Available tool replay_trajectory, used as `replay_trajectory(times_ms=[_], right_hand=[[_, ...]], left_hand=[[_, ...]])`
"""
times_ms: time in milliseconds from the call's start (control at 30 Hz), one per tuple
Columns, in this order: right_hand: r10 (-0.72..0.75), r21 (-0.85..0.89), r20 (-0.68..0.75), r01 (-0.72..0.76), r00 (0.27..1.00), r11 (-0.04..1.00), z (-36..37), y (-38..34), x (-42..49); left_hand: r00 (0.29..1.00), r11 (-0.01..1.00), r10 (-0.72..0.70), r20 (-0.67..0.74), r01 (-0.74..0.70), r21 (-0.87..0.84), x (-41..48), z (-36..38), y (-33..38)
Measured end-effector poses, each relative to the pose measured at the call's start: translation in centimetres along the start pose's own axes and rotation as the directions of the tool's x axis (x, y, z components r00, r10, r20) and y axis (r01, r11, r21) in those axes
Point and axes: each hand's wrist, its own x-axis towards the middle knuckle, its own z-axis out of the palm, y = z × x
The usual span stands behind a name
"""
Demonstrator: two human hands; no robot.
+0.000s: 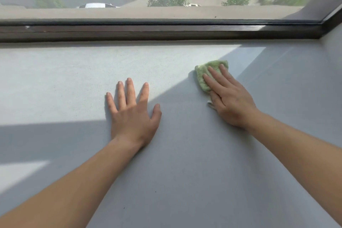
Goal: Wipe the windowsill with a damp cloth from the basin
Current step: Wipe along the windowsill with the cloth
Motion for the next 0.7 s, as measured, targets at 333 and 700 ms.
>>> replay_trajectory(times_ms=[333,700], right_hand=[[-0.018,-0.005,0.002,0.018,1.0,1.0,2.0,-2.4,-6.2],[-0.005,0.002,-0.056,0.005,0.998,1.0,2.8,-3.7,-12.1]], left_hand=[[0.999,0.997,0.02,-0.05,-0.023,-0.073,-1.0,0.0,0.5],[0.997,0.997,0.072,0.026,-0.072,-0.013,-14.4,3.1,7.3]])
